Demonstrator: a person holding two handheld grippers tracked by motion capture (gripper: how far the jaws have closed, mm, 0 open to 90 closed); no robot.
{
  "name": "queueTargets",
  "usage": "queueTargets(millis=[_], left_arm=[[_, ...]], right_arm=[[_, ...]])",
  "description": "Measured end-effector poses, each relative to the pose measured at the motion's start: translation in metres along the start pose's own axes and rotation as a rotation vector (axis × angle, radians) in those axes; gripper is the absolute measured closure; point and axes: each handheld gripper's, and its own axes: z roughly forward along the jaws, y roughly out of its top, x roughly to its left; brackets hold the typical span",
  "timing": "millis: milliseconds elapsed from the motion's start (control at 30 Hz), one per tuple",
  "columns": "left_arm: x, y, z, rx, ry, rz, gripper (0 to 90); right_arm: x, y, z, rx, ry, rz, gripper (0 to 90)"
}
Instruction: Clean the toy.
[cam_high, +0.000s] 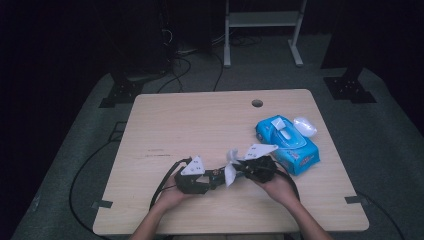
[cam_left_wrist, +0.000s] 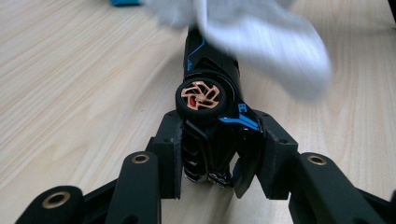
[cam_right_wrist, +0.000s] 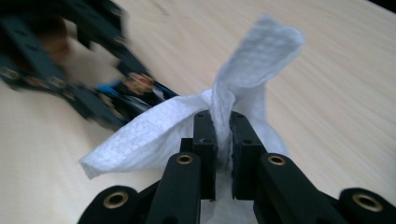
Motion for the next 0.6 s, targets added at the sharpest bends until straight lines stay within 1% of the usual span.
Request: queueTargets(millis=[33, 67, 133, 167, 200, 267, 333, 367, 467, 600], left_arm=[[0.0, 0.0, 0.0, 0.0, 0.0, 0.0, 58.1], [0.002, 0.0, -0.002, 0.003, 0.009, -0.003, 58.1], [0.004, -0.001, -0.003, -0.002, 0.017, -0.007, 58.0], [0.005, -0.001, -0.003, -0.001, 0.016, -0.009, 58.0], [0.006, -0.002, -0.003, -0.004, 0.017, -0.016, 57.9], [0.009, -0.002, -0.005, -0.01, 0.025, -0.047, 56.8], [0.014, -0.002, -0.009, -0.039, 0.019, -0.099, 52.6], [0.015, -0.001, -0.01, -0.053, 0.016, -0.118, 49.7], [0.019, -0.001, -0.015, -0.092, -0.007, -0.157, 48.5], [0.019, -0.001, -0.013, -0.079, -0.022, -0.158, 51.2]], right_arm=[[-0.006, -0.002, -0.003, 0.001, -0.011, 0.007, 82.4], [-0.012, -0.005, -0.006, 0.002, -0.035, 0.016, 82.3], [-0.017, -0.006, -0.007, 0.002, -0.043, 0.03, 82.4], [-0.018, -0.006, -0.007, 0.002, -0.04, 0.038, 82.4], [-0.018, -0.006, -0.006, 0.003, -0.037, 0.039, 82.4], [-0.015, -0.004, -0.004, 0.003, -0.038, 0.03, 82.4], [-0.013, -0.004, -0.003, -0.002, -0.032, 0.021, 82.5], [-0.012, -0.004, -0.003, -0.003, -0.031, 0.022, 82.5], [-0.01, -0.004, -0.004, 0.002, -0.029, 0.014, 82.5], [-0.008, -0.007, -0.005, 0.0, -0.016, 0.012, 82.5]])
